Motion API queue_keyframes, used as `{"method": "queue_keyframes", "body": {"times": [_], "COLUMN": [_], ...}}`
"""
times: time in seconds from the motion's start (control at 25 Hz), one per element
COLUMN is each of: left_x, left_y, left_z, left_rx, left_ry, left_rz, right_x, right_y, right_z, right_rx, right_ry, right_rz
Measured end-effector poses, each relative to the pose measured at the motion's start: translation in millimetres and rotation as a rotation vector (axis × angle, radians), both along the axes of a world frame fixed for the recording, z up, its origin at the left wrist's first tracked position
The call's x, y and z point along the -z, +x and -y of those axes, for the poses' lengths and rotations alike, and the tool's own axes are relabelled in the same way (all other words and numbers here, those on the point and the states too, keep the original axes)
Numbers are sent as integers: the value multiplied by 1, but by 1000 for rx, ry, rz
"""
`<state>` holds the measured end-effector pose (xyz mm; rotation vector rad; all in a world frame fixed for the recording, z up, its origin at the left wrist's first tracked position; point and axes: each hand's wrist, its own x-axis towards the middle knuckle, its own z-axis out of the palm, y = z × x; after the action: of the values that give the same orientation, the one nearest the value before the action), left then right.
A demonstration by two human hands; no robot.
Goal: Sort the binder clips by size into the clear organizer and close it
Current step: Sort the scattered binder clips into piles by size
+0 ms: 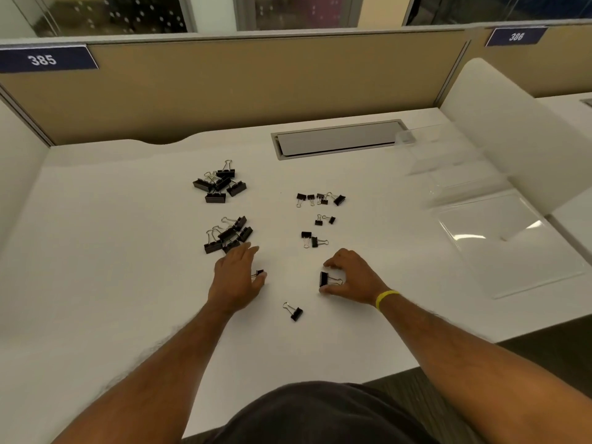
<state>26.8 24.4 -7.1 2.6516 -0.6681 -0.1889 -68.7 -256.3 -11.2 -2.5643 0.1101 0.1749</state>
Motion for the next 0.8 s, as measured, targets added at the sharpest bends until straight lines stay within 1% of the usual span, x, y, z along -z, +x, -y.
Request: {"method": "queue_keyframes", "body": {"times": [0.12, 0.2, 0.36, 0.48, 0.6, 0.68, 0.8], "left_x": [-2, -2, 1, 6, 9, 11, 13], "left_y": [-5, -7, -9, -12, -16, -19, -23], "left_z": [1, -3, -28, -51, -65, -70, -72], "left_rx": [-6, -50, -206, -315, -368, -367, -331], "left_ry": [-37, -74, -137, -195, -225, -234, -255], "left_rz": [31, 44, 52, 64, 63, 49, 27], "right_x": [3, 3, -3, -9, -14, -16, -21], "right_y": [-1, -1, 5, 15, 28, 39, 57], "right_z": [-3, -5, -17, -34, -55, -71, -98], "right_rx": [-15, -12, 39, 26, -15, -87, -243], "right_ry": [-21, -8, 121, 196, 258, 225, 106], "right_rz": [30, 52, 64, 16, 4, -3, 3]}}
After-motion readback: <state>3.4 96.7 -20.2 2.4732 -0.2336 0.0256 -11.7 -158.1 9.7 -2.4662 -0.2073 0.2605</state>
